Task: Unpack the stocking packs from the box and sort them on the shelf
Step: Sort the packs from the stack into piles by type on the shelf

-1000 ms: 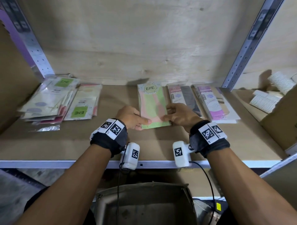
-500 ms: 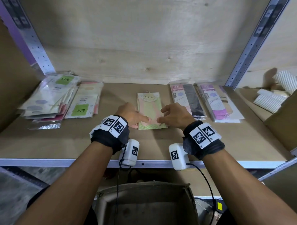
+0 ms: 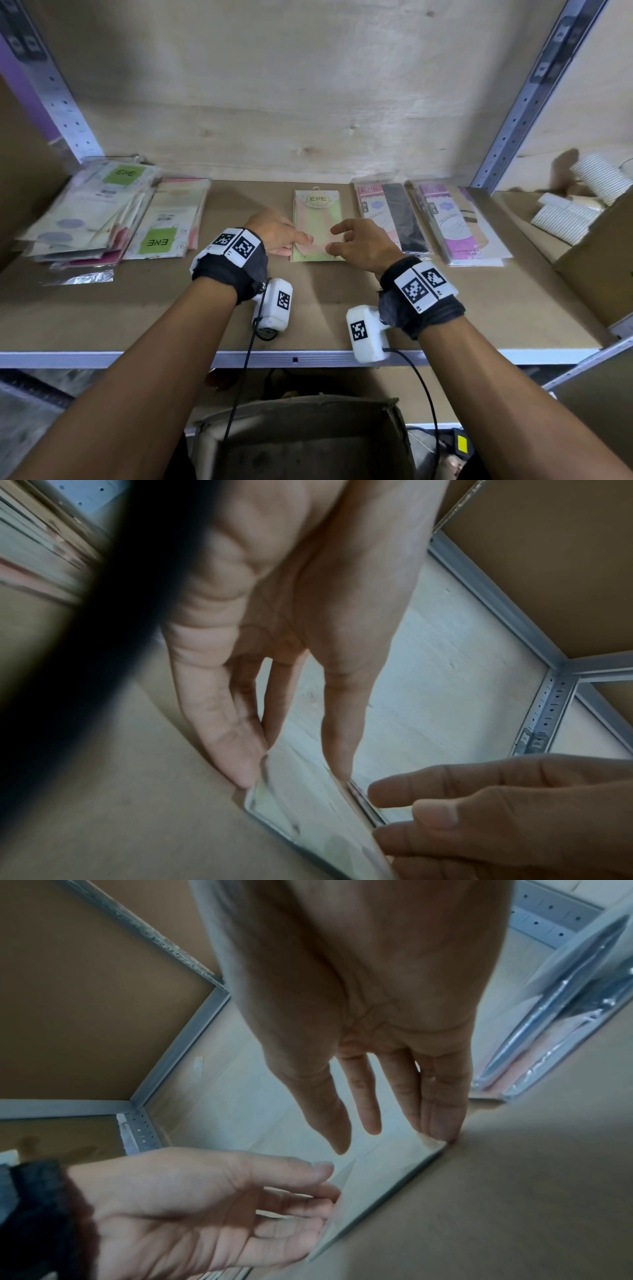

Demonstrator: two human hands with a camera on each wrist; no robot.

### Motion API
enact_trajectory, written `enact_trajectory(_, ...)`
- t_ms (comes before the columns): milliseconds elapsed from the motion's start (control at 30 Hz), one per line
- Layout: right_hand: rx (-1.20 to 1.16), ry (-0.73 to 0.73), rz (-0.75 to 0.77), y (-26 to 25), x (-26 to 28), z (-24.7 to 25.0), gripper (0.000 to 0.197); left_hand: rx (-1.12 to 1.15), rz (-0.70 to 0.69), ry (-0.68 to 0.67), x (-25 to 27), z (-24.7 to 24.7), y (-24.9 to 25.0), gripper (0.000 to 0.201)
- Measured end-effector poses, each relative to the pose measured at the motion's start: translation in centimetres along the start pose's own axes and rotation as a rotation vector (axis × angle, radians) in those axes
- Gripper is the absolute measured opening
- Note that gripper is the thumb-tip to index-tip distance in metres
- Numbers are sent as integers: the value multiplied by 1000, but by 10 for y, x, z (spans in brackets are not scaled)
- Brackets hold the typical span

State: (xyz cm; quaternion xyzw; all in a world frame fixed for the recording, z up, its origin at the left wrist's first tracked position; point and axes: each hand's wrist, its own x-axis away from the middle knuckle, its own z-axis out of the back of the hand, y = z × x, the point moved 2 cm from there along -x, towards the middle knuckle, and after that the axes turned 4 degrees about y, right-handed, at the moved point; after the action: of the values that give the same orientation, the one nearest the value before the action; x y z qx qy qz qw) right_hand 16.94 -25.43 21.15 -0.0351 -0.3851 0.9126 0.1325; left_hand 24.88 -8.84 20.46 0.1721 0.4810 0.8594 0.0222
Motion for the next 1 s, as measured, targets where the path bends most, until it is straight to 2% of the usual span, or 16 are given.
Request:
enact_trajectory(400, -15, -38, -40, -2, -10, 2, 47, 11, -15, 30, -15, -4, 4, 49)
enact_trajectory(467, -9, -45, -38, -2, -10, 3, 47, 12, -20, 23, -16, -3, 4, 45)
enact_trajectory(567, 6, -5, 4, -4, -7, 5, 40, 3, -30, 8, -12, 2, 3, 26)
enact_trajectory(633, -18, 73, 56, -10, -3, 9, 31, 17, -37, 36, -9, 15, 0, 26)
enact_trajectory(733, -113, 121, 102, -21, 4, 9, 17, 35, -53, 92, -1, 47, -10, 39)
enact_trajectory(867, -268, 38, 63, -41, 12, -13, 13, 3, -81, 191, 20, 95, -30, 19)
enact_trajectory(1000, -311, -80, 42, -75, 7, -56, 13, 18, -61, 276, 42, 140, -52, 14)
